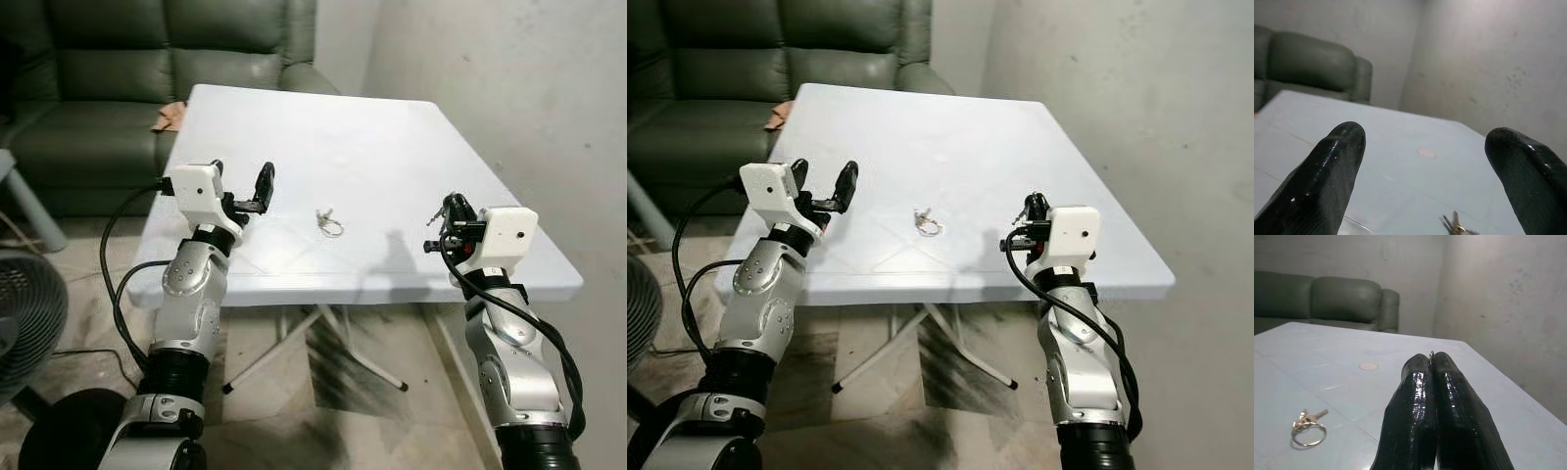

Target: Hang keys on a hook

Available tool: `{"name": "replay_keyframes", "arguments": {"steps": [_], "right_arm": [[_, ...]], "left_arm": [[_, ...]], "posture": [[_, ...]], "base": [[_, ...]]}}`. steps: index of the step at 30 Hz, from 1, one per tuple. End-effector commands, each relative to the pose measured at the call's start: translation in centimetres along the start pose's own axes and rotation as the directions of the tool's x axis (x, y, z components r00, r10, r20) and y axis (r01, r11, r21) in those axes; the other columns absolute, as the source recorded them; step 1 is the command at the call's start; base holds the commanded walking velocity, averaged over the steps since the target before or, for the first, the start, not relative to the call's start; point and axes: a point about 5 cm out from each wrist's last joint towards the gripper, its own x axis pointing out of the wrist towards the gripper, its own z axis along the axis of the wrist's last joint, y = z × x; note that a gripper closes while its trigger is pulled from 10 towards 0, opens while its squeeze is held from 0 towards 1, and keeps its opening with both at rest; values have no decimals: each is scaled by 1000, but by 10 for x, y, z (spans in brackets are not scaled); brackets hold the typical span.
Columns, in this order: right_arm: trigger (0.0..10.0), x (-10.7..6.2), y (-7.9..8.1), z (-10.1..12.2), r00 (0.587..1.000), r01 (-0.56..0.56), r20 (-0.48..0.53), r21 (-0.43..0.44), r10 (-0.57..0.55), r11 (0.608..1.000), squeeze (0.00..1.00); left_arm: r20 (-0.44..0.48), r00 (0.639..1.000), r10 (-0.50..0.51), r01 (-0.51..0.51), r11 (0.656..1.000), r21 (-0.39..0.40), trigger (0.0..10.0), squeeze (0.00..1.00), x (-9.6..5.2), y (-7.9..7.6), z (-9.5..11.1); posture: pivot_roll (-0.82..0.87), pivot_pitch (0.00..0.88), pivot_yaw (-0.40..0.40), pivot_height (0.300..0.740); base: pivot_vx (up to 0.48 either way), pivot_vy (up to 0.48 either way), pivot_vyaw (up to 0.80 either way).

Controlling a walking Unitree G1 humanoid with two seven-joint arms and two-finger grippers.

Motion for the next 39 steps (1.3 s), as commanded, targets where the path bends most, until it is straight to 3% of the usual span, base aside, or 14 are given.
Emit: {"name": "replay_keyframes", "arguments": {"steps": [1,18,39], "right_arm": [[10000,1,0,3,1000,2,7,-1,-2,1000,0],[10000,0,0,2,1000,-2,-2,-10,2,1000,0],[10000,0,0,2,1000,11,-7,-11,-11,1000,0]], "left_arm": [[12,1000,6,-6,1000,8,10000,0,5,-2,5],[-48,998,42,-42,999,10,10000,0,6,-3,0],[-89,996,3,-2,1000,12,10000,0,6,-9,-3]], "posture": [[-14,0,-66,711],[-8,0,-74,711],[-11,0,-72,711]], "base": [[0,0,-769],[0,0,-770],[0,0,-772]]}}
